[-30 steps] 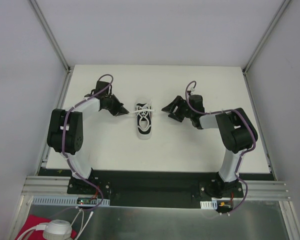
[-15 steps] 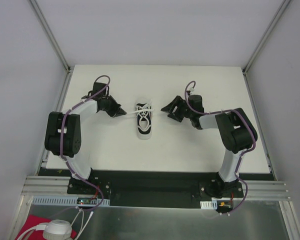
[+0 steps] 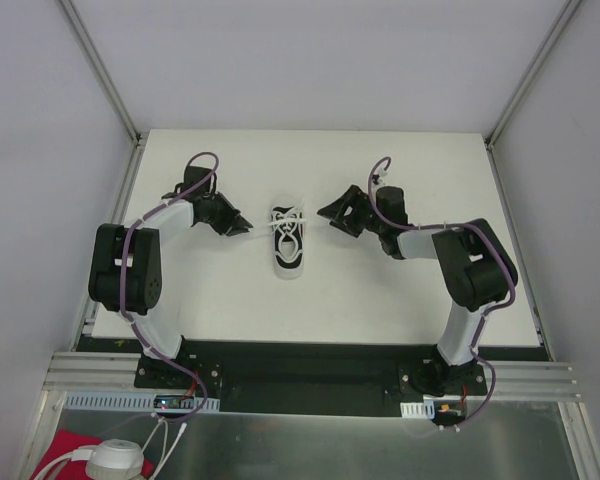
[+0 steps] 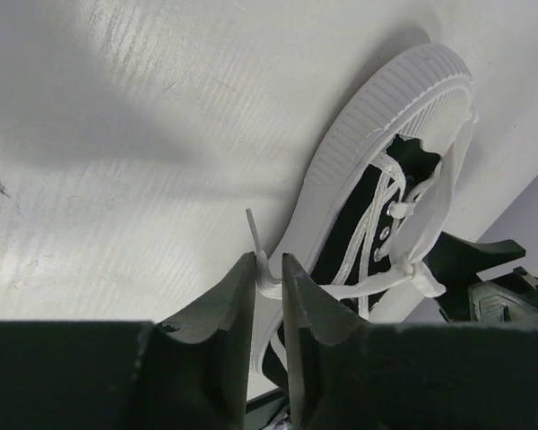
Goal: Tie the shoes
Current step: Tie the shoelace on the shoe.
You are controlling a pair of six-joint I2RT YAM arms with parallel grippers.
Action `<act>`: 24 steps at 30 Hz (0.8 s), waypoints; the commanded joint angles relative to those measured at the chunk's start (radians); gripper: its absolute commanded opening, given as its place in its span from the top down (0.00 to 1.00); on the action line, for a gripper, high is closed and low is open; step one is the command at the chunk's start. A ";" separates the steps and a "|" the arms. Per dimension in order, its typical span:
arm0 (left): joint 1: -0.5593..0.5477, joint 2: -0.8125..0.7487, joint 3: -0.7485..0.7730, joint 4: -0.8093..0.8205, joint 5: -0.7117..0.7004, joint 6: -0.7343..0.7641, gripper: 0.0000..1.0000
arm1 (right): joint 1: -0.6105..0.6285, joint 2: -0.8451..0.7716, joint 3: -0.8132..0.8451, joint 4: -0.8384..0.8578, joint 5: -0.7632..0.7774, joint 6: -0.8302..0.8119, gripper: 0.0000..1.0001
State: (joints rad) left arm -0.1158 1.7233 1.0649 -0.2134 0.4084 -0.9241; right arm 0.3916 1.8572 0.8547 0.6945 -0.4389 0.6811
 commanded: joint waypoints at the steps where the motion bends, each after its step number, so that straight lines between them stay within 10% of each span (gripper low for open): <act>1: 0.011 -0.041 0.001 -0.003 -0.008 0.027 0.73 | 0.016 -0.058 0.030 0.073 -0.032 0.012 0.28; 5: 0.010 -0.063 0.038 -0.017 -0.049 0.077 0.52 | 0.021 -0.056 0.038 0.071 -0.050 0.008 0.28; 24: -0.226 0.534 1.176 -0.667 0.057 0.634 0.47 | -0.031 0.045 0.311 -0.242 -0.015 0.000 0.29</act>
State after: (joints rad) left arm -0.3222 2.1010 2.0335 -0.5968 0.4290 -0.4461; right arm 0.3828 1.8763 1.1217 0.5079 -0.4599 0.6666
